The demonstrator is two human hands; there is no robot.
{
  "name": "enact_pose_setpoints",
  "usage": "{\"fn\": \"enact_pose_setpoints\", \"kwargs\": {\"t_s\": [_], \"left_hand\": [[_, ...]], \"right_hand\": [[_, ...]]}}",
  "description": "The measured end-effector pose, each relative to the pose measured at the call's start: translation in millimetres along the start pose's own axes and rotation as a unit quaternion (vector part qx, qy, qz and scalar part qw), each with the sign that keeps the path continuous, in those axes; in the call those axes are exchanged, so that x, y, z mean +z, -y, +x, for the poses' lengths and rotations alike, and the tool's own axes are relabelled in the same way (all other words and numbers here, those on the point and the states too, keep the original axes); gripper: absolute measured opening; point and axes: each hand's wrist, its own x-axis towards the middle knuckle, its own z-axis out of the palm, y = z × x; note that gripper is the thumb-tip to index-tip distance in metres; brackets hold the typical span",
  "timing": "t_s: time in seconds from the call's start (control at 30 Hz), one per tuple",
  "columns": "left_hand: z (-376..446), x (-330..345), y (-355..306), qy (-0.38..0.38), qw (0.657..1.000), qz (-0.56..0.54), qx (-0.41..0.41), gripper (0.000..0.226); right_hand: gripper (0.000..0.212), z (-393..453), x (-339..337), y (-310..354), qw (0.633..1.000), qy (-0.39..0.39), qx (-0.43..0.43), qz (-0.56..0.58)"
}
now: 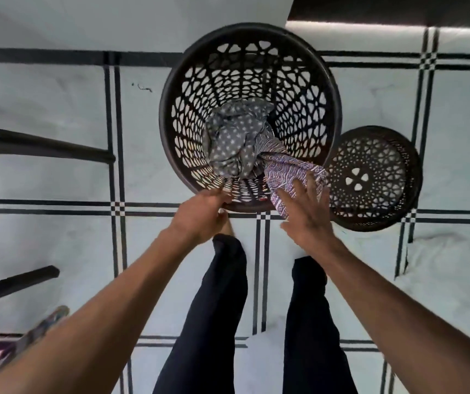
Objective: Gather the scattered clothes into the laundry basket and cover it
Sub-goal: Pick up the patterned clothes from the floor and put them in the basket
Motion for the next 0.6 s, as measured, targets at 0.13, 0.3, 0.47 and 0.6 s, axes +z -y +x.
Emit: {"fn": "enact_pose_setpoints", "kwargs": {"t_s": [0.13, 0.3, 0.47, 0.6], "left_hand": [[12, 5, 1, -0.017, 0.997, 0.072, 0.017, 0.039], [23, 6, -5, -0.022, 0.995, 0.093, -0.010, 0.031], [21, 15, -15, 0.019, 0.994, 0.104, -0.008, 0.037], [15, 18, -22, 0.037, 0.998, 0.041, -0.019, 0.042]], "right_hand": [[0.045, 2, -22, -11, 0.993, -0.021, -0.067, 0.091], [0.023, 23, -93, -11, 0.931, -0.092, -0.060, 0.348], [0.055, 46, -115, 6, 0.834, -0.288, -0.033, 0.469], [0.040, 50, -53, -1, 0.974, -0.018, -0.070, 0.216]]}}
